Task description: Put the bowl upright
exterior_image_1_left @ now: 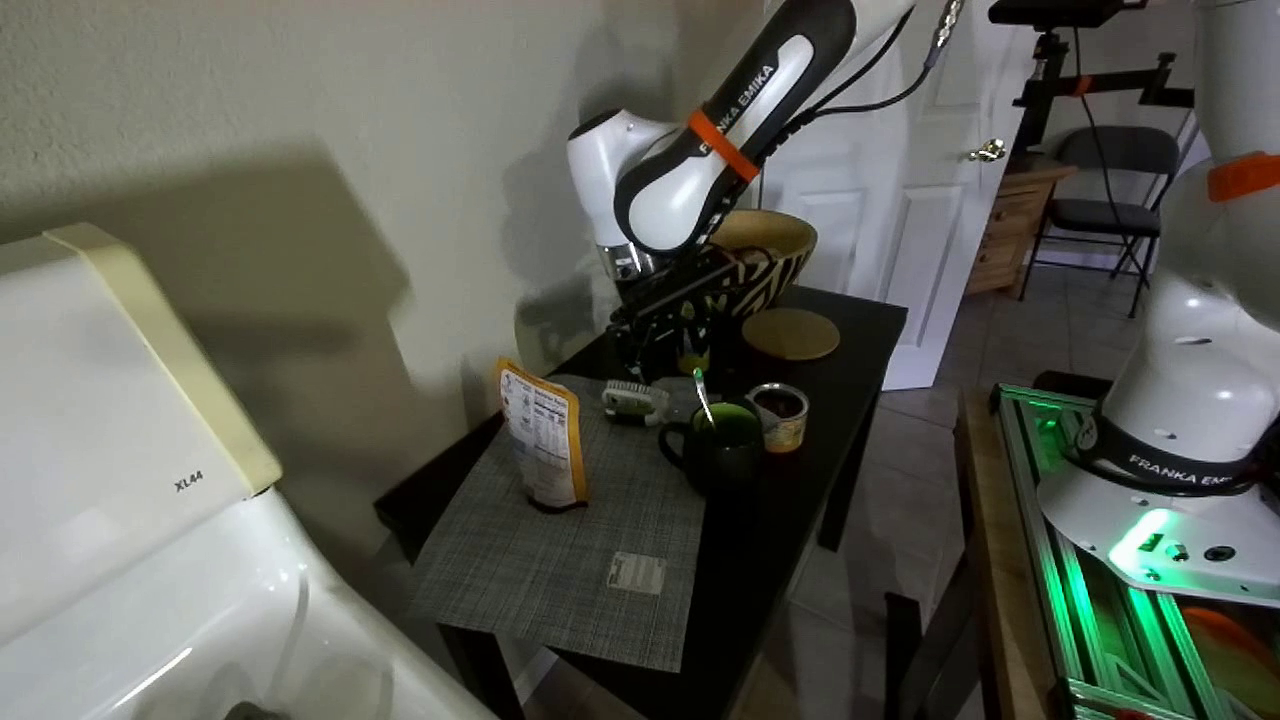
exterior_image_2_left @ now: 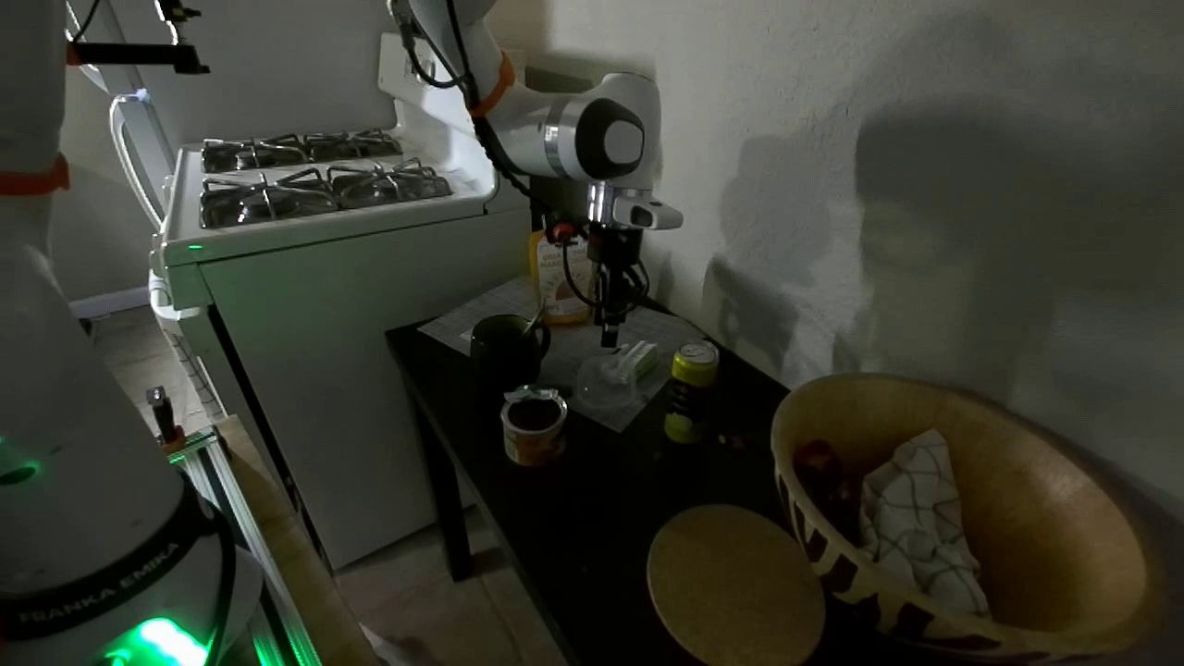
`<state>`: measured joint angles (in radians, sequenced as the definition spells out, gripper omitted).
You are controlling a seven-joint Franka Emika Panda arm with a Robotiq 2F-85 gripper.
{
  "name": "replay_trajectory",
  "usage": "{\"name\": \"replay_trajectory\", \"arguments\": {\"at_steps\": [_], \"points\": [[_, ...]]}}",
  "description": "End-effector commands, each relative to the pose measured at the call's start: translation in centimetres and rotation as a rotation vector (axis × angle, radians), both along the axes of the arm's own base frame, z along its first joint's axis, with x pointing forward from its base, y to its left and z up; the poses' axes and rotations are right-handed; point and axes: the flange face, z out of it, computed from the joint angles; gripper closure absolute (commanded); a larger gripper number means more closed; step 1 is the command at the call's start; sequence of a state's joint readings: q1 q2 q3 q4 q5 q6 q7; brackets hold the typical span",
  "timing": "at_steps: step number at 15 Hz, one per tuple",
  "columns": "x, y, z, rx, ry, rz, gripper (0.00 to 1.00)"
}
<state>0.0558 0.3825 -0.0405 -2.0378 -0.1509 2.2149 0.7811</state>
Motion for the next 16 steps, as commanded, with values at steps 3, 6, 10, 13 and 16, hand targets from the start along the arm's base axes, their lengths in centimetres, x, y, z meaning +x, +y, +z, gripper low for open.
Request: {"name": "replay_trajectory", "arguments": {"at_steps": [3,6,10,13,16], "points": [[0.4,0.0,-0.4,0.004,0.003,-0.001,0.00],[1.4,0.3,-2.1,-0.029,-0.037,-0.077,0.00],[2.2,-0.1,-4.4,-0.064,-0.037,-0.136,0.00],[2.9,-0.3,-5.8,-0.087,-0.031,-0.165,0.00],[3.3,-0.3,-6.8,-0.097,-0.009,-0.184,0.00]]}}
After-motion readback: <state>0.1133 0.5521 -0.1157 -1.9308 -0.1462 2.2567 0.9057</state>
